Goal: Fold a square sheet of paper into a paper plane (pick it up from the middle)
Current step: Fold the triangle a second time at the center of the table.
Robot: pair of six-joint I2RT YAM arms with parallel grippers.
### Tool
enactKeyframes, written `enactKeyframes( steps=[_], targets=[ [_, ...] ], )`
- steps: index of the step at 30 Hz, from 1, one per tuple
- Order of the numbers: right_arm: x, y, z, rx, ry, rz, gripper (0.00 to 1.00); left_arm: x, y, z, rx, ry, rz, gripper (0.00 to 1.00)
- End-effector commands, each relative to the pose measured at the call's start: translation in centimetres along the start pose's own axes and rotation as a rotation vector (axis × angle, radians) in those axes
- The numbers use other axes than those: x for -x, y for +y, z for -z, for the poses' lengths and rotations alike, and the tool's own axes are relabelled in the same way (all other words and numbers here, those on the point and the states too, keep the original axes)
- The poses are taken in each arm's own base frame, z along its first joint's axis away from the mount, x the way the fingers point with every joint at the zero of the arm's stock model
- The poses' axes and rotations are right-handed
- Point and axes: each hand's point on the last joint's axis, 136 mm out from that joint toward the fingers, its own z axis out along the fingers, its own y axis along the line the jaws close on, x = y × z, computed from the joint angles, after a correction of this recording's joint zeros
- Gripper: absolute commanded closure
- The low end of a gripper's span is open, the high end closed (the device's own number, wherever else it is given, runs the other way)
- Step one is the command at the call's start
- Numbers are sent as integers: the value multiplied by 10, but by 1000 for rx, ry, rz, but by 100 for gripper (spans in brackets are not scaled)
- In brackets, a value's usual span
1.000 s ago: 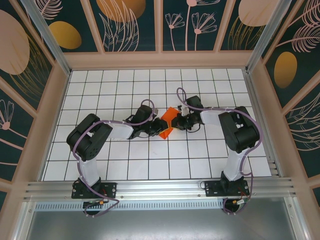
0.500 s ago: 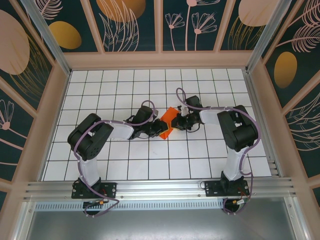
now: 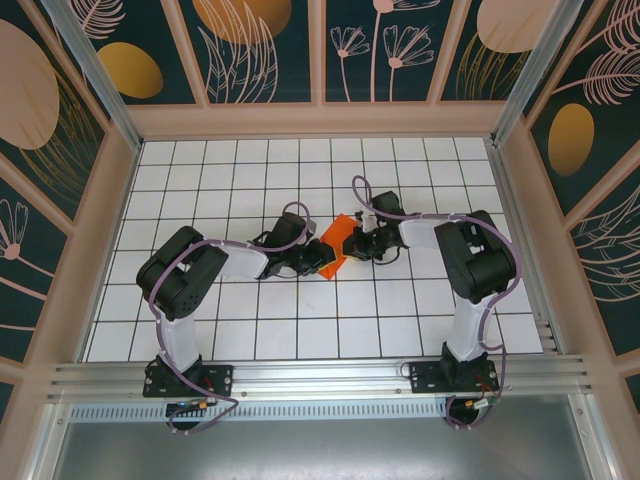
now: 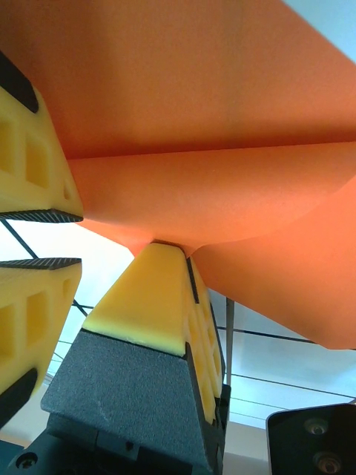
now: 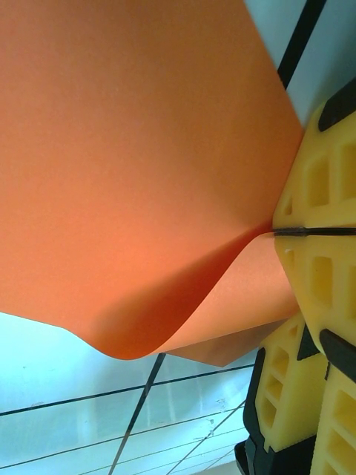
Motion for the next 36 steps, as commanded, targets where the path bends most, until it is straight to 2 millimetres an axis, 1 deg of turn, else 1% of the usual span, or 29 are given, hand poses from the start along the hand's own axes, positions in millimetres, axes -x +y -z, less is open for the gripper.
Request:
enactKeyframes(
  steps=[1,10,17,25,29,36],
  targets=[
    [4,-2,2,-41,-12,24,89,-4,7,-4,25,13,-14,76],
    [5,-1,8,-59,-31,30,89,-4,7,-5,17,14,-12,76],
    [2,0,12,-58,-36,30,89,-6,6,-5,13,18,-13,76],
    [-2,-2,13,-59,-33,26,89,-7,7,-6,13,22,-13,76],
    [-5,-6,12,-70,-28,20,89,-6,6,-6,13,22,-14,76],
    [-3,-9,11,-82,-32,18,90,-8,4,-9,11,30,-20,76]
  ],
)
